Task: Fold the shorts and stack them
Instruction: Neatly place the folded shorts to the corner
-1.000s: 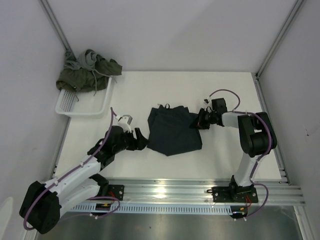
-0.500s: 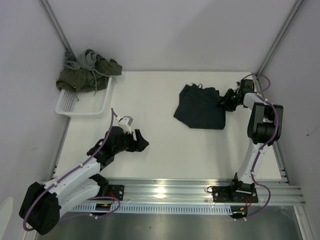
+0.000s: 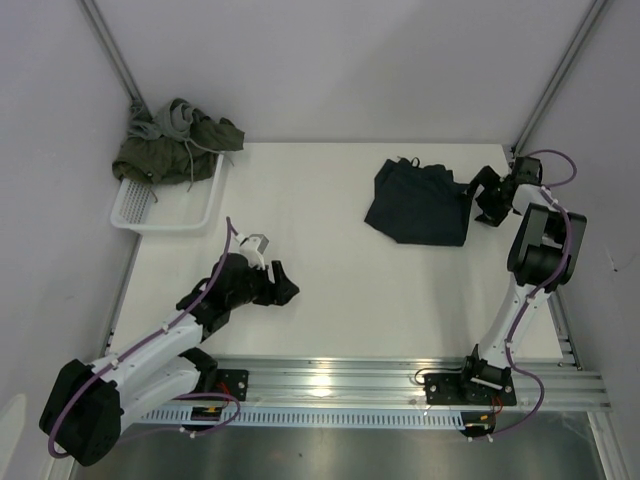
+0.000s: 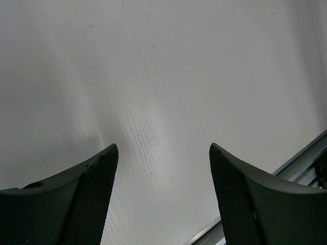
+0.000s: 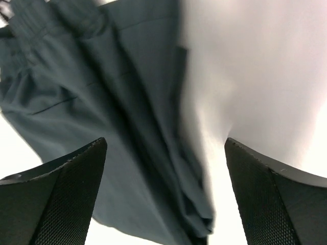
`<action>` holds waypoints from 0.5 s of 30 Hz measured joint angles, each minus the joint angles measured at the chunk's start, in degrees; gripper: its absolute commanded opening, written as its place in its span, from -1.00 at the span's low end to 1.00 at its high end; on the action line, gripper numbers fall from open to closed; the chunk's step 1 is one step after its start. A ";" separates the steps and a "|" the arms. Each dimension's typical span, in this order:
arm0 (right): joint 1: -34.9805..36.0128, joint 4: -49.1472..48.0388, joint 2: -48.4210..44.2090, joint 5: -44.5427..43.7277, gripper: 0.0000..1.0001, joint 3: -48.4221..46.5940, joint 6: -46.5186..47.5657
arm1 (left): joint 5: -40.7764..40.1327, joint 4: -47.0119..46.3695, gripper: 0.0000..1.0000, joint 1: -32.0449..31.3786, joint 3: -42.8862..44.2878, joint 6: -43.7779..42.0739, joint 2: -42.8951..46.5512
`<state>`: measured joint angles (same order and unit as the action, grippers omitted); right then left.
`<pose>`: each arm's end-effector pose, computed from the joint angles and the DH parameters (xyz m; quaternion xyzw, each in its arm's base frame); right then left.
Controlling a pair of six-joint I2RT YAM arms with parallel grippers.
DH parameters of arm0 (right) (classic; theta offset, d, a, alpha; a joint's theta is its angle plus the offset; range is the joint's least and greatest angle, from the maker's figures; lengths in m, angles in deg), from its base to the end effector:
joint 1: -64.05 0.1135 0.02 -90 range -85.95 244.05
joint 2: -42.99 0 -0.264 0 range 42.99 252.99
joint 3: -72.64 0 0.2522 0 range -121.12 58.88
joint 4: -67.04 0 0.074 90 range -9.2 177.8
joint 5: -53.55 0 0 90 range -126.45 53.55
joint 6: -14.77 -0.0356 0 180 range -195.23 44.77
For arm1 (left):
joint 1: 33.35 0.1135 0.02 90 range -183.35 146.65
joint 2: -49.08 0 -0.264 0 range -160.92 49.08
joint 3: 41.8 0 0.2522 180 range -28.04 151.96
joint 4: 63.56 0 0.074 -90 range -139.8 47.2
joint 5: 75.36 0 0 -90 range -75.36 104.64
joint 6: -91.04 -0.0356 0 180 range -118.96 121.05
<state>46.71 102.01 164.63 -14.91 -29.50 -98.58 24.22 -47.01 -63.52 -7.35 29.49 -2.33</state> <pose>0.4415 -0.1242 0.1669 0.2718 0.8970 0.1934 0.2900 0.1592 -0.0994 0.1860 0.0527 0.8772 -0.2950 0.3752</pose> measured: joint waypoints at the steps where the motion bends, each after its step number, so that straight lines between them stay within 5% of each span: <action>1: 0.04 -0.28 0.20 1.25 0.99 0.00 -0.37 | 0.07 0.00 0.50 -0.02 0.00 0.00 0.11; 7: 0.63 -4.46 0.85 7.67 0.95 1.31 -3.15 | 0.07 -0.04 0.50 0.00 -0.02 -0.02 1.36; 11: 1.18 -5.75 2.10 9.94 0.43 1.11 -3.98 | 0.07 -0.07 0.50 0.00 -0.02 -0.02 1.36; 12: 1.38 -5.70 2.67 10.01 0.23 0.68 -3.91 | 0.07 -0.09 0.50 -0.02 -0.02 -0.02 1.29; 13: 1.53 -5.81 3.28 10.36 -0.16 0.48 -3.91 | 0.09 -0.09 0.50 -0.02 -0.02 -0.02 1.22; 15: 1.92 -5.79 4.35 10.69 -0.49 0.07 -3.89 | 0.09 -0.09 0.50 0.00 -0.02 -0.02 1.20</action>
<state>48.63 96.22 168.98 -4.22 -29.43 -102.47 24.31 -47.10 -63.52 -7.37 29.47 -1.13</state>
